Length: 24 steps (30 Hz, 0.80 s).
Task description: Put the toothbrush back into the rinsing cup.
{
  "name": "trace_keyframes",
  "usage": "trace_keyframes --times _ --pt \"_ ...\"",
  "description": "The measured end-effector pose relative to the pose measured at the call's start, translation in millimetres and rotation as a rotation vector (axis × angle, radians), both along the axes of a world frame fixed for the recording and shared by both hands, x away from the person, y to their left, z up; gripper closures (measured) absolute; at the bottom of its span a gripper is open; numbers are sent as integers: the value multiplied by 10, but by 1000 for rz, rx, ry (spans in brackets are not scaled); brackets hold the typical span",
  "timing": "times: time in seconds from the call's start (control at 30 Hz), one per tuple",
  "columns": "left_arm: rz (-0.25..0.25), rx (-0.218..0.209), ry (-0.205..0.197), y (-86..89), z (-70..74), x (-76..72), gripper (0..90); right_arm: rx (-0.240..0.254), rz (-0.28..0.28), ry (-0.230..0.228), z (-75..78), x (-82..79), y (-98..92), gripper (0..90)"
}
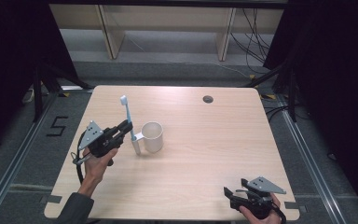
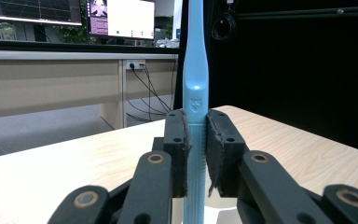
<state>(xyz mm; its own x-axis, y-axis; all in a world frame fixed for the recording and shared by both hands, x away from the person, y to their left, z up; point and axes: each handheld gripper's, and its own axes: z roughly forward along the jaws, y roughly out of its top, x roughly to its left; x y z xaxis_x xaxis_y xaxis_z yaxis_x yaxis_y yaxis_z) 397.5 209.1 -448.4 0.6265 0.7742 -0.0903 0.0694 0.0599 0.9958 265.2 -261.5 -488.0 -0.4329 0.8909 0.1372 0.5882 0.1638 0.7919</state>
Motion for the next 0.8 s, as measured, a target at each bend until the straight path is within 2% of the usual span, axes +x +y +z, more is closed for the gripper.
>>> trace_keyframes --times 0.2,0.3,0.4,0.57,0.8 --pt "-4 3 -3 -25 -67 14 786 -13 4 -12 -2 7 -9 250" --pt "0 19 5 -30 -104 20 785 4 3 4 0 -1 3 250" --pt "2 13 8 -31 -137 32 785 -1 1 7 0 5 -1 250" --pt "1 41 12 -34 -186 26 785 -2 1 7 0 5 -1 250" --pt "-1 43 23 -26 -239 10 784 -6 0 8 5 -3 -1 251"
